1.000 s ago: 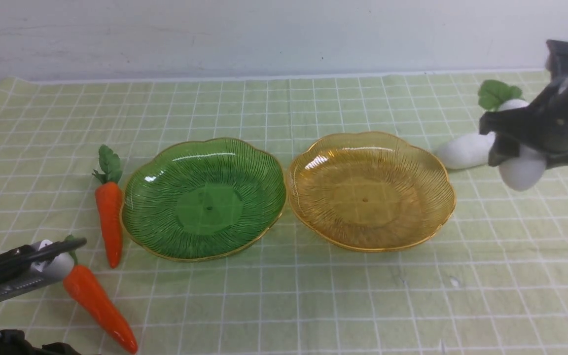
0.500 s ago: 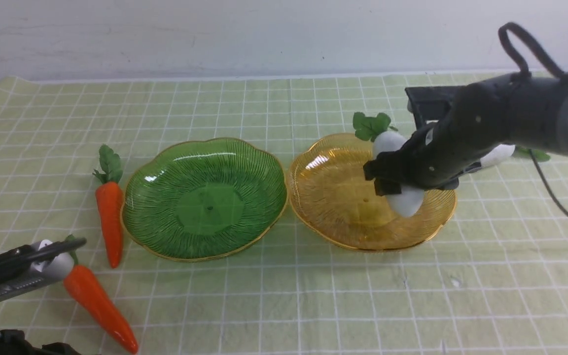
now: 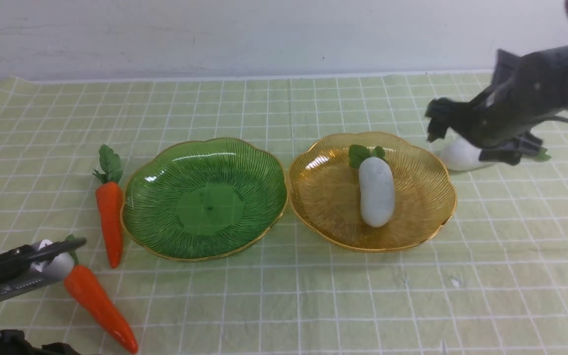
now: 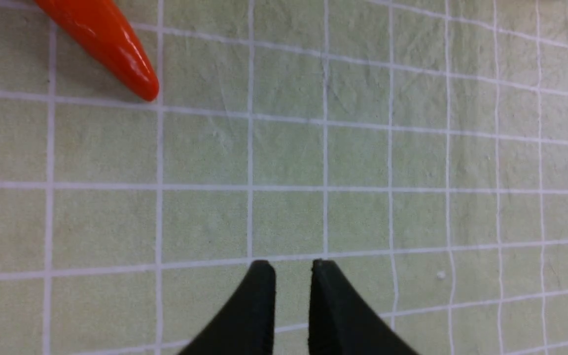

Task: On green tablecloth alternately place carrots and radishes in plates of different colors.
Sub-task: 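Place the white radish on the plate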

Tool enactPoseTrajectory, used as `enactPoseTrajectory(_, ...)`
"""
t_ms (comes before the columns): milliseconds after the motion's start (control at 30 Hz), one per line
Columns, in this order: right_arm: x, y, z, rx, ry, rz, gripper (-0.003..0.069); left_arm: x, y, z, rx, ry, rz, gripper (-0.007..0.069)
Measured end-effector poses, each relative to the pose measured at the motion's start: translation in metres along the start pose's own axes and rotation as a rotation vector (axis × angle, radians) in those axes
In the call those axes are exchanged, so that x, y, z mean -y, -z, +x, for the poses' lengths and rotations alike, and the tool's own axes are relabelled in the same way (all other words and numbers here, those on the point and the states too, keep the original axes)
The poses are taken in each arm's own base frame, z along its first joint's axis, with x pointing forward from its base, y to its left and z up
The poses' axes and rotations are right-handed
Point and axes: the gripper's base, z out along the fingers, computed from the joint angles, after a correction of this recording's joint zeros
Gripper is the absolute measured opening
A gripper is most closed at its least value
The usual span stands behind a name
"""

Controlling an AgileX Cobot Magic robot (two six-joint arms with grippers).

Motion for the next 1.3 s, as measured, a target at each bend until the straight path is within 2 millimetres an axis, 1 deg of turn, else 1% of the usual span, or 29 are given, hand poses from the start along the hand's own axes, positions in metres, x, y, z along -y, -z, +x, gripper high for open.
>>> enactPoseTrajectory(33,0.012,-0.002,-0.011,0.018,-0.134,0.015,0.0691,0.0,0.0,0.0,0.0,0.0,0.0,0.009)
enactPoseTrajectory(67,0.021,-0.005,-0.017,0.025,-0.203,0.027,0.0691,0.0,0.0,0.0,0.0,-0.001,0.0,0.009)
enactPoseTrajectory(100,0.023,-0.005,-0.018,0.027,-0.231,0.029,0.0691,0.0,0.0,0.0,0.0,-0.001,0.0,0.009)
enactPoseTrajectory(133,0.034,-0.013,-0.024,0.037,-0.348,0.043,0.0691,0.0,0.0,0.0,0.0,-0.002,-0.002,0.009)
enactPoseTrajectory(200,0.042,-0.023,-0.026,0.04,-0.422,0.053,0.0691,0.0,0.0,0.0,0.0,-0.002,-0.001,0.009)
enactPoseTrajectory(267,0.045,-0.033,-0.026,0.045,-0.456,0.052,0.0691,0.0,0.0,0.0,0.0,-0.002,-0.001,0.009)
enactPoseTrajectory(400,0.044,-0.062,-0.027,0.07,-0.507,0.006,0.0682,0.0,0.0,0.0,0.0,-0.002,-0.001,0.009)
enactPoseTrajectory(433,0.044,-0.063,-0.028,0.076,-0.507,0.0,0.0681,0.0,0.0,0.0,0.0,-0.002,-0.001,0.009)
enactPoseTrajectory(567,0.044,-0.078,-0.029,0.085,-0.527,-0.015,0.0668,-0.001,0.0,0.0,0.0,-0.007,-0.007,0.009)
enactPoseTrajectory(700,0.05,-0.091,-0.024,0.071,-0.549,0.001,0.0661,-0.001,0.0,0.0,0.0,-0.008,-0.008,0.009)
enactPoseTrajectory(900,0.052,-0.095,-0.025,0.079,-0.556,-0.003,0.0633,-0.002,0.0,0.0,-0.001,-0.017,-0.019,0.009)
enactPoseTrajectory(1033,0.052,-0.095,-0.025,0.074,-0.543,0.002,0.0536,-0.002,0.0,0.0,-0.001,-0.02,-0.022,0.009)
enactPoseTrajectory(1100,0.053,-0.094,-0.025,0.071,-0.511,0.006,0.0514,-0.002,0.0,0.002,-0.019,-0.024,-0.022,0.009)
enactPoseTrajectory(1267,0.054,-0.074,-0.027,0.007,-0.343,0.063,0.0514,-0.003,0.0,0.005,-0.058,-0.066,-0.029,0.009)
enactPoseTrajectory(1300,0.053,-0.065,-0.029,-0.003,-0.292,0.071,0.0514,-0.003,0.0,0.005,-0.059,-0.07,-0.032,0.009)
